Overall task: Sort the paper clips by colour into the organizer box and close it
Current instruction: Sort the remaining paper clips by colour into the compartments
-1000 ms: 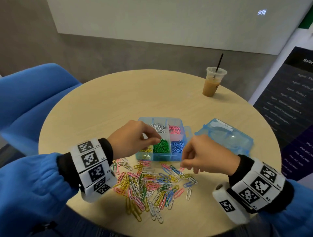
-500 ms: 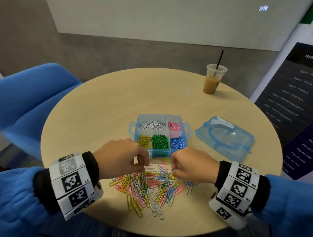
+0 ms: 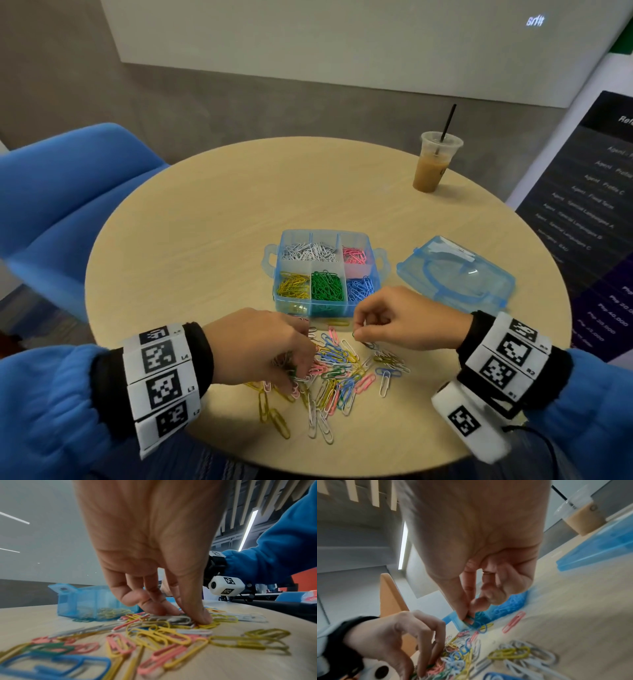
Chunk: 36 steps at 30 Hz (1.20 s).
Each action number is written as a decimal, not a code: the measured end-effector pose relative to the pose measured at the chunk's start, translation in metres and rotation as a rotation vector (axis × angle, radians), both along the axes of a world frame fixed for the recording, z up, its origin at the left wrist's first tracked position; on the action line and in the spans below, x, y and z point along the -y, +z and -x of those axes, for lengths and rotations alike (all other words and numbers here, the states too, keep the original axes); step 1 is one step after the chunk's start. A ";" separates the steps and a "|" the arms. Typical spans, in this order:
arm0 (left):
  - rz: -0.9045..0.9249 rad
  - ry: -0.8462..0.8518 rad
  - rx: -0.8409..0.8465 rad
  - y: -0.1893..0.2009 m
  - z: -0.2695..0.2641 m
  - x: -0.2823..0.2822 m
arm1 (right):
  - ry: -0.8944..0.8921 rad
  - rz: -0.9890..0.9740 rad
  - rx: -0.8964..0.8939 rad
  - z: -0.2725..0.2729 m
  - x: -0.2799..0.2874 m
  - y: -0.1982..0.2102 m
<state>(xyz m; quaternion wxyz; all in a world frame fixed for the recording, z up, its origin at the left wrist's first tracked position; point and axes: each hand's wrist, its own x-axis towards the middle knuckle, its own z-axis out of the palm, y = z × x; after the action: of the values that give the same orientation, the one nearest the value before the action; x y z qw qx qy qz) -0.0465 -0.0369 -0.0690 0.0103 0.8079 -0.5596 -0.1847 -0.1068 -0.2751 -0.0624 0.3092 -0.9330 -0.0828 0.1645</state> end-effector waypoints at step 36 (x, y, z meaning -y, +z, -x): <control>0.427 0.363 -0.016 0.023 -0.018 0.011 | 0.195 0.066 0.152 0.010 -0.022 0.013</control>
<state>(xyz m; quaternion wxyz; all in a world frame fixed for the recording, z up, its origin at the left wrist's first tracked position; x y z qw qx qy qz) -0.0284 -0.0476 -0.0464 0.2178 0.8729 -0.4319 -0.0641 -0.1168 -0.2529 -0.0489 0.2536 -0.9400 -0.1908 0.1253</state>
